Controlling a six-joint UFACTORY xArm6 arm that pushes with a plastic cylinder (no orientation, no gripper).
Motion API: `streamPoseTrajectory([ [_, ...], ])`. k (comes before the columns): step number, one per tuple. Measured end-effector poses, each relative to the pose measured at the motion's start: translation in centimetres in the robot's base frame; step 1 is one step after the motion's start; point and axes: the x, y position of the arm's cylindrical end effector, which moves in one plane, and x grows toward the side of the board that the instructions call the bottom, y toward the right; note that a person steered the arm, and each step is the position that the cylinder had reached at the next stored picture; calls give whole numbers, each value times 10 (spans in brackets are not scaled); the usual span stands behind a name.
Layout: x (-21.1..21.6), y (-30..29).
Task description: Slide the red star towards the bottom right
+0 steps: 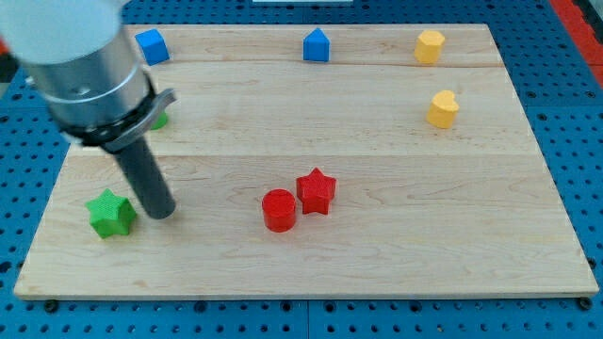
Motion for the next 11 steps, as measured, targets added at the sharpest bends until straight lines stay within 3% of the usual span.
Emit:
streamPoseTrajectory([
  [1, -14, 33],
  [2, -14, 103],
  [5, -7, 191],
  [8, -18, 220],
  [10, -20, 286],
  [11, -34, 274],
])
